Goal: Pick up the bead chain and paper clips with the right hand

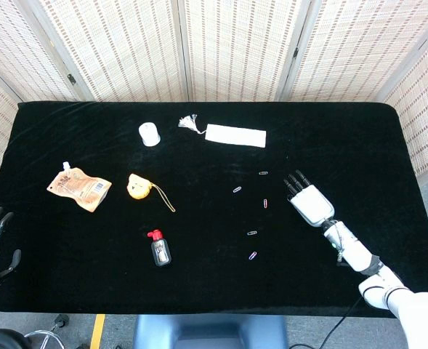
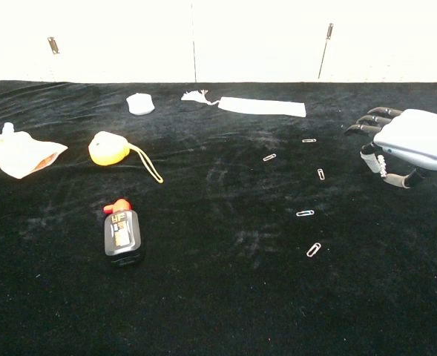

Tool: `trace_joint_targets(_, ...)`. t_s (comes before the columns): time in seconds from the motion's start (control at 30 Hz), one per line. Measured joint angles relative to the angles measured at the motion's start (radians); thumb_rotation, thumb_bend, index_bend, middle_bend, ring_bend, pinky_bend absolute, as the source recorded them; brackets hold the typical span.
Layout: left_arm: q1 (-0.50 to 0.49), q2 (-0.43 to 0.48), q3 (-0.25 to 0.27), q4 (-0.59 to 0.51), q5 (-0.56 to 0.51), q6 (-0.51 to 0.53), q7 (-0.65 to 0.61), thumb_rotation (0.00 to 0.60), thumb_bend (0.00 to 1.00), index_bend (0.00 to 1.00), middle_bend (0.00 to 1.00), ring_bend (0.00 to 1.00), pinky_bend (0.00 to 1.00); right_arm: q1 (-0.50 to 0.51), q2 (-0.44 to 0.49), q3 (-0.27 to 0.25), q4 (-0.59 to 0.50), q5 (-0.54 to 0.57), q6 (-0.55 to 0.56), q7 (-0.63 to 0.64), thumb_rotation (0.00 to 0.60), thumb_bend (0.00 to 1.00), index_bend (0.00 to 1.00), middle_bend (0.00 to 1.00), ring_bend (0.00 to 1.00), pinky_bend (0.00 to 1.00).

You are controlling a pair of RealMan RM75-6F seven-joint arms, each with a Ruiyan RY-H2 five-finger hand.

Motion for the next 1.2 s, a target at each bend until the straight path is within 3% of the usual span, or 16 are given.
trace_joint_targets(0.6, 0.002, 0.002, 0.002, -0.003, 0.006, 0.004, -0.004, 0.600, 0.52, 0.00, 0.00, 0.00, 0.00, 0.001, 0.060, 0.027, -0.122, -0.005, 0.095, -0.054, 0.600, 0.44, 0.88, 0.15, 0.09, 0.00)
trace_joint_targets(0.8, 0.003, 0.008, 0.001, -0.003, 0.005, 0.004, -0.018, 0.600, 0.52, 0.00, 0.00, 0.00, 0.00, 0.003, 0.093, 0.040, -0.235, 0.004, 0.101, -0.049, 0.600, 0.44, 0.88, 0.15, 0.09, 0.00)
trace_joint_targets(1.03, 0.007, 0.017, -0.001, -0.002, 0.001, 0.007, -0.047, 0.600, 0.52, 0.00, 0.00, 0.00, 0.00, 0.001, 0.137, 0.050, -0.443, 0.053, 0.034, -0.013, 0.600, 0.44, 0.88, 0.16, 0.09, 0.00)
trace_joint_targets(1.2, 0.014, 0.025, -0.001, -0.001, 0.003, 0.019, -0.067, 0.600, 0.52, 0.00, 0.00, 0.00, 0.00, 0.002, 0.141, 0.050, -0.492, 0.075, -0.008, -0.034, 0.600, 0.44, 0.88, 0.16, 0.10, 0.00)
